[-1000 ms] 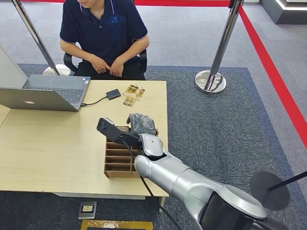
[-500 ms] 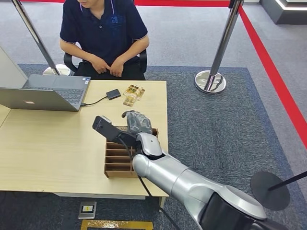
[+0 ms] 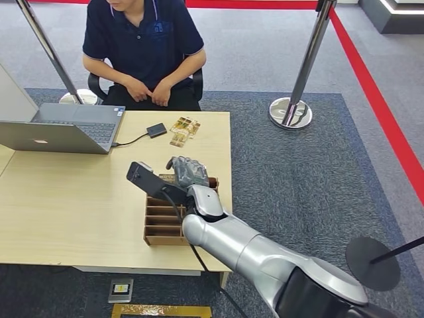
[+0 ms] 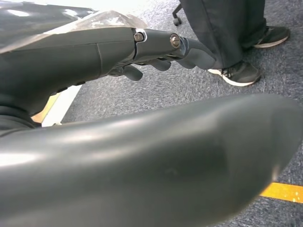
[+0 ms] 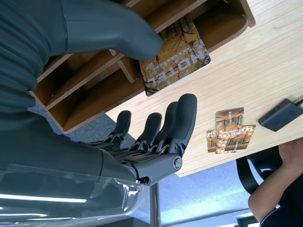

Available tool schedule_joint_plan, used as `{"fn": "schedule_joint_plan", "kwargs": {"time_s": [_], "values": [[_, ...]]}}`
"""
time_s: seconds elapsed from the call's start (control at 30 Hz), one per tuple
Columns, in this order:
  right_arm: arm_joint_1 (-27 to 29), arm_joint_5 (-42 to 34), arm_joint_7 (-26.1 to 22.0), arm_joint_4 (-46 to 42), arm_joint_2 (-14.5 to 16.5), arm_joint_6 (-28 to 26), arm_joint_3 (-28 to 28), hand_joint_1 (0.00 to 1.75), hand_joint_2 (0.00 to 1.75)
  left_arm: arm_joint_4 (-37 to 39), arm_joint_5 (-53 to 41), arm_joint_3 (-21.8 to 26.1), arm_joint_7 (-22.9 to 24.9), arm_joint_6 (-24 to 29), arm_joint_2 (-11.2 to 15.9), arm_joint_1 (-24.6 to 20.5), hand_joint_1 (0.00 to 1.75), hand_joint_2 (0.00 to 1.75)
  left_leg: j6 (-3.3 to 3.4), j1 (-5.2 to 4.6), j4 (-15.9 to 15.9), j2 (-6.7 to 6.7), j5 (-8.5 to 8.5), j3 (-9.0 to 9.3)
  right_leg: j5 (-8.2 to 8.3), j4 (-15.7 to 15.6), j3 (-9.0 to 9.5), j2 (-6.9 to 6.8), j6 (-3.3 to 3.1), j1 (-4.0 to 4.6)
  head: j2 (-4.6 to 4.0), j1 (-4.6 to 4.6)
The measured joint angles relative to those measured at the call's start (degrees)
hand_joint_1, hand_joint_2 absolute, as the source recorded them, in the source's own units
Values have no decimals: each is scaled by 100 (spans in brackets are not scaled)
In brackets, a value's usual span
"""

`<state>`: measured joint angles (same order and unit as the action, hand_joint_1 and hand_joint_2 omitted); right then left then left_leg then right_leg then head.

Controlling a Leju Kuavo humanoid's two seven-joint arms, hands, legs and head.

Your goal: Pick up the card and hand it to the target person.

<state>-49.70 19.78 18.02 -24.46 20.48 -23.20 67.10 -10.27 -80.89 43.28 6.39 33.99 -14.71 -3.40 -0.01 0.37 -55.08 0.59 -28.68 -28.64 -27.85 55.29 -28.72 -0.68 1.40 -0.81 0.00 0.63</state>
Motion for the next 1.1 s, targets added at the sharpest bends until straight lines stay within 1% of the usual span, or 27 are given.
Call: {"fn": "schedule_joint_plan", "kwargs": {"time_s": [0.1,0.6,0.87,1.1], "values": [[0,0,2,7,-1,-8,-3,78,175,0,-2,0,-30,-1,1,0,0,0,-1,0,0,0,0,0,0,0,0,0,0,0,0,-1],[15,4,2,57,-2,13,-9,86,175,0,-7,0,-38,-9,2,0,0,0,-3,0,0,0,3,0,1,0,-1,0,-1,0,0,0],[19,15,4,58,-2,46,-9,84,175,0,-4,0,-31,-33,2,0,0,0,-4,0,0,0,3,0,1,0,0,0,-1,0,0,0],[29,51,50,59,-2,84,-9,87,175,0,-2,0,-23,-51,2,0,0,0,-4,0,0,0,3,0,1,0,-1,0,-1,0,0,-1]]}}
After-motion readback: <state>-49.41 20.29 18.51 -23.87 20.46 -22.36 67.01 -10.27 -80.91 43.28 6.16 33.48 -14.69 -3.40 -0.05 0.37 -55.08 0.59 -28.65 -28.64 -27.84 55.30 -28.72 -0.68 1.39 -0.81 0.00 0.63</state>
